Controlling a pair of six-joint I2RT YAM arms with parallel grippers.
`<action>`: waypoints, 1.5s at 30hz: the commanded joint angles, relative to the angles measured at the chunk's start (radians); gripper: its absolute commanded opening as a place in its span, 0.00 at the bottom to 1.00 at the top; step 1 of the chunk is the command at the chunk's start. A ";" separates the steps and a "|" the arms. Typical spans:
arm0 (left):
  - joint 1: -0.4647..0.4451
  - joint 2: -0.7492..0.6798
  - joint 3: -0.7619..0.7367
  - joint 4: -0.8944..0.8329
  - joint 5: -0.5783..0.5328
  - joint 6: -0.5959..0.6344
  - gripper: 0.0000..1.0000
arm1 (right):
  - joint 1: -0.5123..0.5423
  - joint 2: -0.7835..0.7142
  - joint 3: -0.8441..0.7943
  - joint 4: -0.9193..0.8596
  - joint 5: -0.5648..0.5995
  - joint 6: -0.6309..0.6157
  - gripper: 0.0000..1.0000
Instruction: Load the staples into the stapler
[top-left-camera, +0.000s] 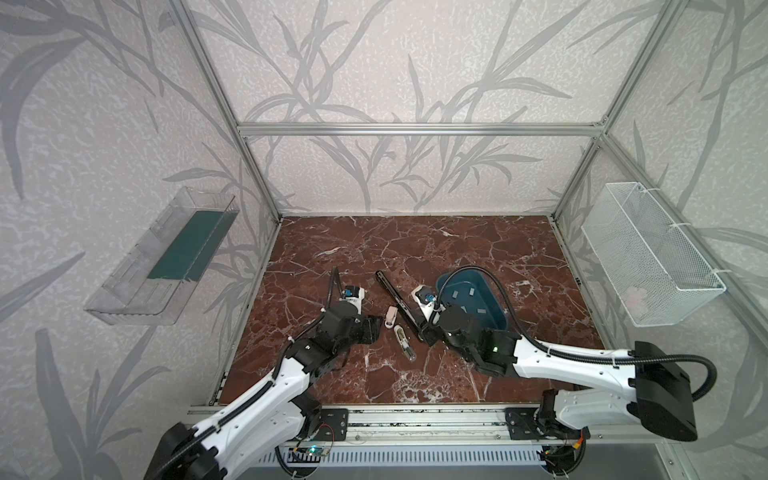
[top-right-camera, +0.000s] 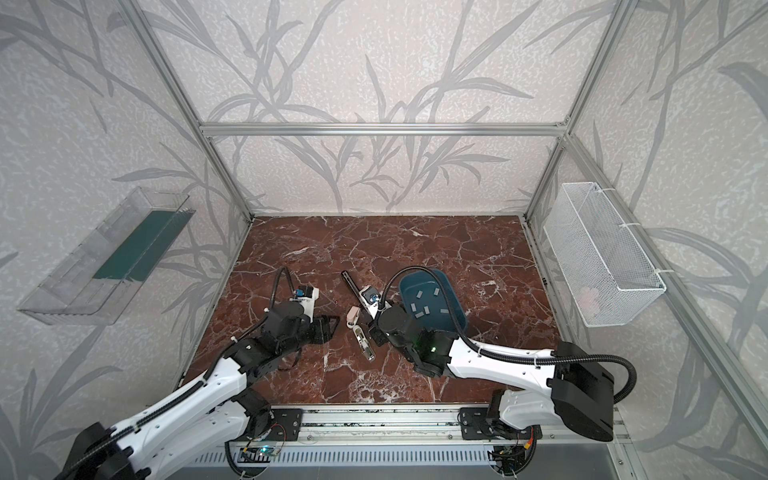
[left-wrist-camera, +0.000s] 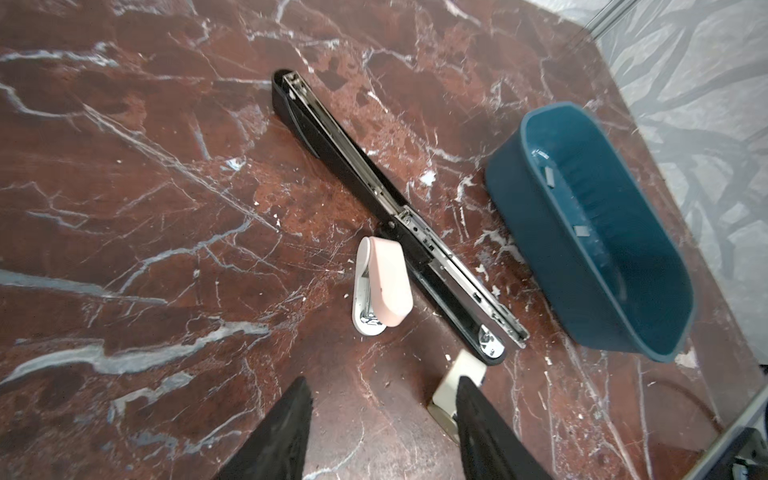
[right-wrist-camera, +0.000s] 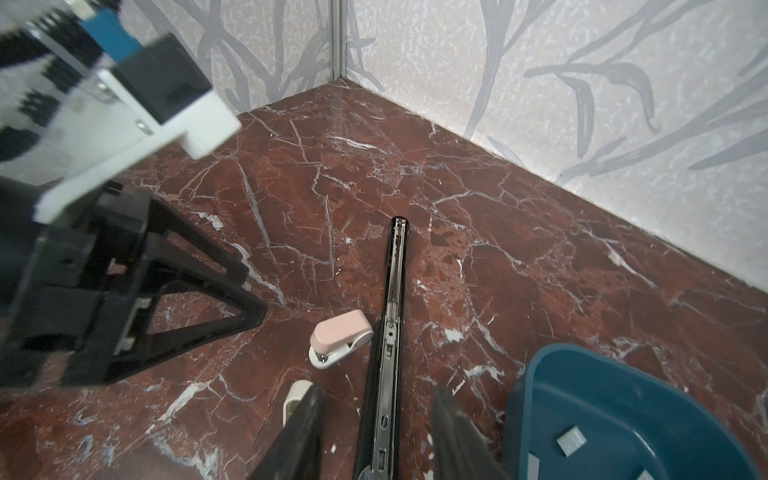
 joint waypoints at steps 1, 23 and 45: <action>-0.001 0.116 0.058 0.090 0.017 0.037 0.52 | -0.003 -0.056 -0.033 -0.043 0.004 0.068 0.43; -0.007 0.475 0.171 0.175 0.048 0.041 0.40 | -0.003 -0.212 -0.114 -0.072 0.009 0.099 0.44; -0.006 0.518 0.237 0.060 -0.019 0.029 0.14 | -0.003 -0.202 -0.132 -0.027 -0.047 0.111 0.48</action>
